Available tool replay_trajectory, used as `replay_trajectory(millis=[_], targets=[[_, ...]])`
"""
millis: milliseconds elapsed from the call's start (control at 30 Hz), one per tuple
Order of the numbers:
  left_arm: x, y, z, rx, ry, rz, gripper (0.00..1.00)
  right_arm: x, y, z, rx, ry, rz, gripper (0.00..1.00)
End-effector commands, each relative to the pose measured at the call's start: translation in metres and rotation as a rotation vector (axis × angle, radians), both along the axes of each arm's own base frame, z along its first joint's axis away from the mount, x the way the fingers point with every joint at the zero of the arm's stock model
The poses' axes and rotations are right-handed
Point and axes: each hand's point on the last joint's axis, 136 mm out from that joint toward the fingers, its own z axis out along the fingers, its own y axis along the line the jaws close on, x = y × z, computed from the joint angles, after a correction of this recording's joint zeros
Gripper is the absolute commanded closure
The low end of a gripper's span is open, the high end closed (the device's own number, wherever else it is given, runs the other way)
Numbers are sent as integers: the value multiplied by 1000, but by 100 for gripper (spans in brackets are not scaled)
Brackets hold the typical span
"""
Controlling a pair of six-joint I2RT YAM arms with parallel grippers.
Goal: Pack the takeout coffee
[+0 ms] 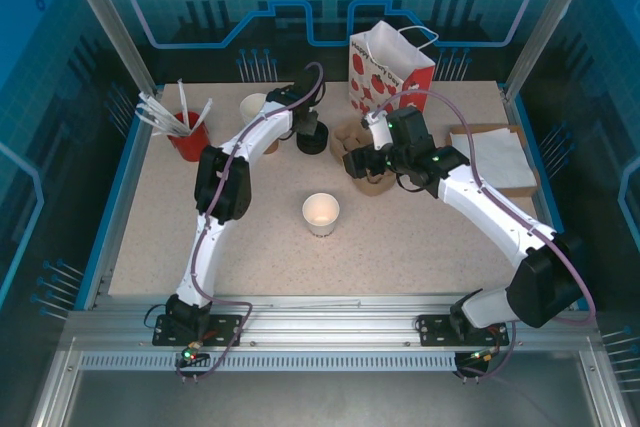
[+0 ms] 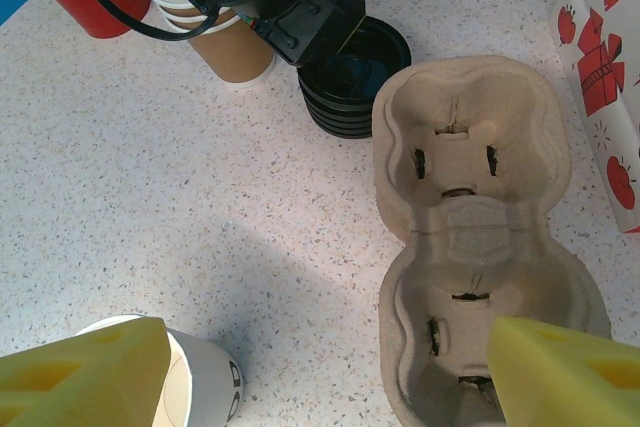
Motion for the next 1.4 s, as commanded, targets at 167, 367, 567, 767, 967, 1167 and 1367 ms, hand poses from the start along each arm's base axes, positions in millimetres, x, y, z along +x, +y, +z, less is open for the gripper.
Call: replay_trajectory(millis=[167,367,567,767,967,1167,1367], targets=[[0,2,-4,9,22,-13,69,-1,3,1,11,-4,11,16],[1,2,-6,10,26,-11,68,-1,3,1,11,-3,12,16],[1,3,-8,12,34,-10,69,-1,3,0,12,-2,11,16],[2,5,-8,15,36,-6,69,-1,3,1,14,-2,12,16],[1,6,-12,16,44,-9,70,-1,3,-1,14,2,12,16],[1,6,-10,11,44,-8,75,-1,4,-1,14,3,12,16],[2,5,-7,11,39,-10,78,-1,4,-2,14,4,15,16]])
